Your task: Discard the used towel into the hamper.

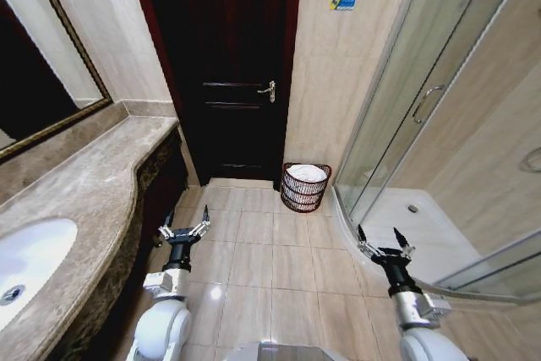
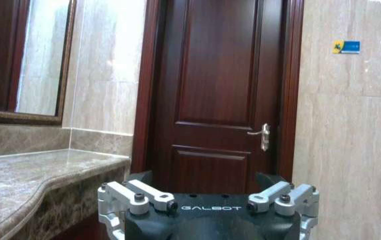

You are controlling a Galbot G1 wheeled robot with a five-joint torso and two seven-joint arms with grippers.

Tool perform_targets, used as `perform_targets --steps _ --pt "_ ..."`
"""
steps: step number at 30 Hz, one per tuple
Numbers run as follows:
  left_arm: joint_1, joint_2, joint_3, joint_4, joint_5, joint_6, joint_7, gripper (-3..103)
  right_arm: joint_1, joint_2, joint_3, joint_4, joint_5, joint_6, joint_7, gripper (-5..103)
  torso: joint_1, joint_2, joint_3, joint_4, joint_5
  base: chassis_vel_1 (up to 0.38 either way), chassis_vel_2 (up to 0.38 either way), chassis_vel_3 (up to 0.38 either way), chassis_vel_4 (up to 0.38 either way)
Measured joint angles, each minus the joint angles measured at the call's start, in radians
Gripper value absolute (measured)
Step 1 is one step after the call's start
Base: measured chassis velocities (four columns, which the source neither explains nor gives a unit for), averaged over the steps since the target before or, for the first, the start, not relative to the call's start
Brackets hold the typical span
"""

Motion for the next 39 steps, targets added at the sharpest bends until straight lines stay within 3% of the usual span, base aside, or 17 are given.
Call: perform_targets --steps 14,23,39 --pt "0.005 -0.001 -0.002 -0.01 0.012 0.019 0.022 100 -0.015 0.006 0.006 0.005 -0.002 0.015 -0.005 100 0.0 0.0 0.0 0.0001 0.0 0.005 -0.013 -0.008 0.01" --pt "0.004 -0.011 0.002 0.018 0.01 -0.015 0.016 100 -0.008 0.013 0.002 -0.02 -0.002 0.026 -0.01 100 0.0 0.0 0.0 0.0001 0.0 0.006 -0.003 -0.004 0.003" --pt "-0.01 -0.007 0.047 0.04 0.02 0.0 -0.009 100 0.014 0.029 0.003 -0.058 -0.003 0.031 -0.012 100 0.0 0.0 0.0 0.0 0.0 0.0 0.0 0.0 0.0"
